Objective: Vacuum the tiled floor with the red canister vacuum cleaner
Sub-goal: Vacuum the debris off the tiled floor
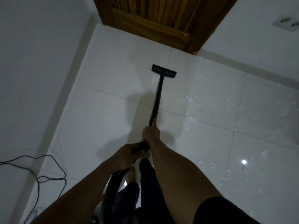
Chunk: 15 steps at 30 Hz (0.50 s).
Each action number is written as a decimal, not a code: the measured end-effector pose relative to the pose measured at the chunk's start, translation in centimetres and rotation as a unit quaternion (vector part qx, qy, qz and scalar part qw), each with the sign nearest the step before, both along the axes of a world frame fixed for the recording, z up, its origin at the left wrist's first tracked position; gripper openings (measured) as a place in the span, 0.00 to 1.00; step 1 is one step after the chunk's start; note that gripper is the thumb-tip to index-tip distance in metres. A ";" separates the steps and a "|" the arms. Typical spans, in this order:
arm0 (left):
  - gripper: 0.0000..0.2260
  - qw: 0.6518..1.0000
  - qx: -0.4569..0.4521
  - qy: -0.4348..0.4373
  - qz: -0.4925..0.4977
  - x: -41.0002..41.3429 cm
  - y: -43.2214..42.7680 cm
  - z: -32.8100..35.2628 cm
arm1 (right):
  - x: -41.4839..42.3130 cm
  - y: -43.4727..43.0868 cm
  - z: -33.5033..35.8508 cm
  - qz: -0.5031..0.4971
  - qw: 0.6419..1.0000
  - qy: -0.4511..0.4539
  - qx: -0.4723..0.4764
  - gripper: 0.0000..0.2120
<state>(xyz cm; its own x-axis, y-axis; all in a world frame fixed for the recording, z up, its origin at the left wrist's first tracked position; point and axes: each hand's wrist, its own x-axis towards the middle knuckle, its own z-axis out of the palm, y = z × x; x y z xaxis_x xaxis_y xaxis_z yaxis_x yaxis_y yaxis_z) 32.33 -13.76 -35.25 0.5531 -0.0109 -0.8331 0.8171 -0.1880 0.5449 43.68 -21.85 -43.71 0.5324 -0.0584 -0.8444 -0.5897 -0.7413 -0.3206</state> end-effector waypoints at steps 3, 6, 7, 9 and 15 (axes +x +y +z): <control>0.22 1.000 0.007 0.004 -0.005 3.6 0.7 -0.5 | 3.7 0.8 -0.8 0.010 1.000 -0.008 -0.002 0.36; 0.20 1.000 0.007 0.025 0.014 6.7 1.3 -0.9 | 6.8 1.6 -1.4 0.019 1.000 -0.014 0.003 0.35; 0.20 0.999 0.004 0.027 0.021 7.6 1.4 -1.1 | 7.8 1.9 -1.7 0.021 1.000 -0.016 0.004 0.35; 0.20 0.999 0.003 0.024 0.029 9.1 1.8 -1.4 | 9.4 2.4 -2.2 0.026 1.000 -0.015 0.004 0.35; 0.22 1.000 0.011 0.008 0.021 13.7 2.1 -2.9 | 14.1 2.8 -4.3 0.019 0.999 -0.022 -0.017 0.35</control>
